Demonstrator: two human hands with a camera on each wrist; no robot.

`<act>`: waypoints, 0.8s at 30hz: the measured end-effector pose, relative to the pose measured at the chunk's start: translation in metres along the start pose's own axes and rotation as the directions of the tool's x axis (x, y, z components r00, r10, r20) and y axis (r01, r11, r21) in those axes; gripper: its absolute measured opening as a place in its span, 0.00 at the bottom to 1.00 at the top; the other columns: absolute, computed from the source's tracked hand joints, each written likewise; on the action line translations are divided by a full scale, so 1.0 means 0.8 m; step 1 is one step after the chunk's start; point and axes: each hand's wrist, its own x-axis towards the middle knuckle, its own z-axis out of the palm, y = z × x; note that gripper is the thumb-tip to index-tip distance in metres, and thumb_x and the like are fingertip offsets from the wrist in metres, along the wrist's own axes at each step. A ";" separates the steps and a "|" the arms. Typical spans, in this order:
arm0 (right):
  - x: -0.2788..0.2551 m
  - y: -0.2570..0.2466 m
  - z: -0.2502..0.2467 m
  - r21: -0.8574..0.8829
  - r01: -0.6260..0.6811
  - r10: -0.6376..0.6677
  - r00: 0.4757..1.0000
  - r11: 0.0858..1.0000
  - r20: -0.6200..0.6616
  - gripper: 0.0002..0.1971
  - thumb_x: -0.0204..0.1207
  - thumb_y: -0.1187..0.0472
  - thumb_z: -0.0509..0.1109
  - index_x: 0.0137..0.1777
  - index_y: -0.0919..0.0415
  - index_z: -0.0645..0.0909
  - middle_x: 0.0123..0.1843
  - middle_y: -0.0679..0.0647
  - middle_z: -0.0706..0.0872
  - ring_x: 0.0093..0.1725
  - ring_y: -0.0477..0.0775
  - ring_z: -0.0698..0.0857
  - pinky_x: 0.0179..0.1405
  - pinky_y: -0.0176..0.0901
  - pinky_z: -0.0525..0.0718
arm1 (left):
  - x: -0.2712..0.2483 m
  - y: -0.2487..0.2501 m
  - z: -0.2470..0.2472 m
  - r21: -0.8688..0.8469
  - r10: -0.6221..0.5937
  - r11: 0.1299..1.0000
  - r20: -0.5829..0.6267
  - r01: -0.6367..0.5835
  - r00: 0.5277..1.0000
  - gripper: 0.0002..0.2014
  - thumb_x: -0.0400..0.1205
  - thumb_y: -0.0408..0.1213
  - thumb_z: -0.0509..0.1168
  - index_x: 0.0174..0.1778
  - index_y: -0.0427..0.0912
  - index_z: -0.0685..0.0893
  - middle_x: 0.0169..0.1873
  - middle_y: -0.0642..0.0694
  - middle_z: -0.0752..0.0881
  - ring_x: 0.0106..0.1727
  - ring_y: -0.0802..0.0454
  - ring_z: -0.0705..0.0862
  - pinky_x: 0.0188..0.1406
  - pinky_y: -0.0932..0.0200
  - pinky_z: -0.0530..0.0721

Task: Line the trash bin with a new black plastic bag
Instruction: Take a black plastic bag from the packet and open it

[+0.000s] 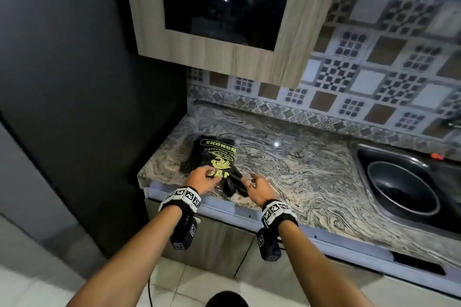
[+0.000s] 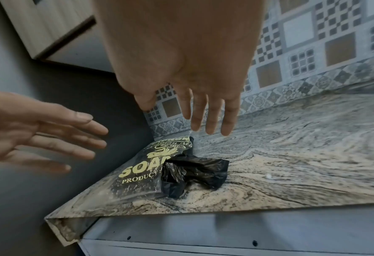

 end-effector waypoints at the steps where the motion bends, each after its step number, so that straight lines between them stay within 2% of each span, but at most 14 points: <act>1: 0.015 0.002 0.002 0.006 -0.011 0.011 1.000 1.000 0.020 0.34 0.81 0.37 0.58 0.77 0.62 0.66 0.75 0.62 0.77 0.70 0.61 0.79 0.70 0.55 0.78 | 0.012 0.000 0.001 0.015 -0.011 1.000 -0.003 0.011 1.000 0.21 0.75 0.51 0.70 0.62 0.49 0.81 0.59 0.45 0.87 0.58 0.46 0.86 0.61 0.54 0.83; 4: 0.055 0.002 0.010 -0.041 -0.034 0.037 0.996 0.999 0.076 0.38 0.77 0.36 0.64 0.79 0.59 0.64 0.77 0.60 0.75 0.72 0.60 0.78 0.70 0.53 0.78 | 0.050 0.001 -0.002 0.105 -0.027 0.994 -0.010 0.028 1.000 0.19 0.75 0.50 0.70 0.61 0.51 0.82 0.60 0.46 0.87 0.59 0.46 0.86 0.61 0.54 0.83; 6: 0.085 0.001 0.024 -0.103 -0.044 0.055 0.993 0.994 0.101 0.43 0.72 0.35 0.70 0.81 0.56 0.60 0.80 0.60 0.69 0.76 0.62 0.73 0.74 0.54 0.74 | 0.077 -0.001 -0.005 0.197 -0.010 0.980 0.017 0.007 1.000 0.21 0.74 0.50 0.71 0.63 0.54 0.80 0.64 0.47 0.85 0.64 0.47 0.83 0.64 0.51 0.81; 9: 0.130 0.003 0.045 -0.195 -0.050 0.079 0.987 0.980 0.140 0.53 0.66 0.36 0.76 0.84 0.53 0.51 0.85 0.59 0.57 0.82 0.64 0.60 0.81 0.60 0.65 | 0.125 -0.009 -0.006 0.354 0.083 0.927 0.131 -0.125 0.988 0.28 0.74 0.49 0.71 0.70 0.55 0.74 0.73 0.48 0.74 0.74 0.46 0.71 0.72 0.46 0.75; 11: 0.156 0.006 0.060 -0.229 -0.054 0.091 0.984 0.972 0.151 0.55 0.65 0.39 0.78 0.84 0.51 0.48 0.85 0.57 0.55 0.83 0.65 0.59 0.80 0.60 0.65 | 0.156 -0.014 -0.003 0.433 0.143 0.870 0.235 -0.235 0.961 0.33 0.74 0.47 0.72 0.75 0.55 0.68 0.80 0.48 0.64 0.81 0.46 0.61 0.78 0.44 0.68; 12: 0.166 0.008 0.068 -0.237 -0.058 0.095 0.985 0.970 0.146 0.54 0.65 0.41 0.79 0.84 0.50 0.48 0.85 0.57 0.57 0.81 0.66 0.62 0.78 0.60 0.67 | 0.170 -0.017 -0.001 0.471 0.161 0.834 0.290 -0.287 0.943 0.36 0.73 0.48 0.72 0.77 0.55 0.64 0.82 0.48 0.59 0.83 0.45 0.55 0.81 0.42 0.63; 14: 0.180 0.015 0.079 -0.247 -0.068 0.101 0.987 0.967 0.125 0.49 0.67 0.46 0.79 0.83 0.49 0.54 0.80 0.59 0.69 0.74 0.65 0.74 0.71 0.58 0.77 | 0.194 -0.025 0.008 0.518 0.183 0.761 0.407 -0.391 0.895 0.43 0.72 0.49 0.73 0.80 0.56 0.57 0.84 0.48 0.50 0.85 0.45 0.45 0.83 0.38 0.52; 15: 0.185 0.016 0.083 -0.253 -0.080 0.112 0.987 0.964 0.115 0.44 0.68 0.49 0.79 0.81 0.48 0.60 0.74 0.59 0.77 0.68 0.63 0.81 0.67 0.55 0.81 | 0.207 -0.026 0.011 0.532 0.193 0.719 0.465 -0.447 0.864 0.46 0.71 0.49 0.74 0.81 0.56 0.53 0.84 0.47 0.47 0.85 0.44 0.41 0.84 0.36 0.47; 17: 0.192 0.023 0.089 -0.306 -0.112 0.150 0.983 0.945 0.105 0.27 0.73 0.54 0.75 0.72 0.50 0.75 0.62 0.58 0.87 0.58 0.60 0.87 0.60 0.50 0.85 | 0.229 -0.026 0.017 0.545 0.189 0.641 0.570 -0.540 0.800 0.50 0.69 0.50 0.75 0.81 0.57 0.49 0.84 0.45 0.43 0.84 0.43 0.37 0.82 0.33 0.42; 18: 0.194 0.028 0.091 -0.333 -0.134 0.171 0.982 0.933 0.085 0.20 0.75 0.56 0.72 0.67 0.54 0.80 0.58 0.59 0.89 0.56 0.60 0.87 0.57 0.50 0.86 | 0.239 -0.024 0.021 0.546 0.180 0.612 0.608 -0.572 0.773 0.52 0.68 0.52 0.75 0.81 0.59 0.47 0.84 0.45 0.41 0.84 0.42 0.36 0.82 0.31 0.41; 20: 0.192 0.040 0.088 -0.379 -0.208 0.238 0.971 0.902 0.035 0.13 0.77 0.59 0.67 0.61 0.58 0.82 0.54 0.59 0.90 0.53 0.61 0.88 0.53 0.50 0.88 | 0.253 -0.024 0.030 0.549 0.146 0.568 0.666 -0.613 0.732 0.55 0.66 0.55 0.75 0.80 0.62 0.43 0.83 0.44 0.39 0.83 0.39 0.35 0.79 0.26 0.39; 24: 0.177 0.057 0.074 -0.381 -0.293 0.290 0.955 0.877 -0.066 0.11 0.75 0.64 0.65 0.53 0.54 0.85 0.48 0.61 0.91 0.50 0.65 0.88 0.45 0.50 0.85 | 0.272 -0.030 0.043 0.587 0.072 0.471 0.718 -0.659 0.692 0.58 0.64 0.57 0.77 0.79 0.65 0.41 0.83 0.44 0.37 0.83 0.38 0.35 0.74 0.20 0.36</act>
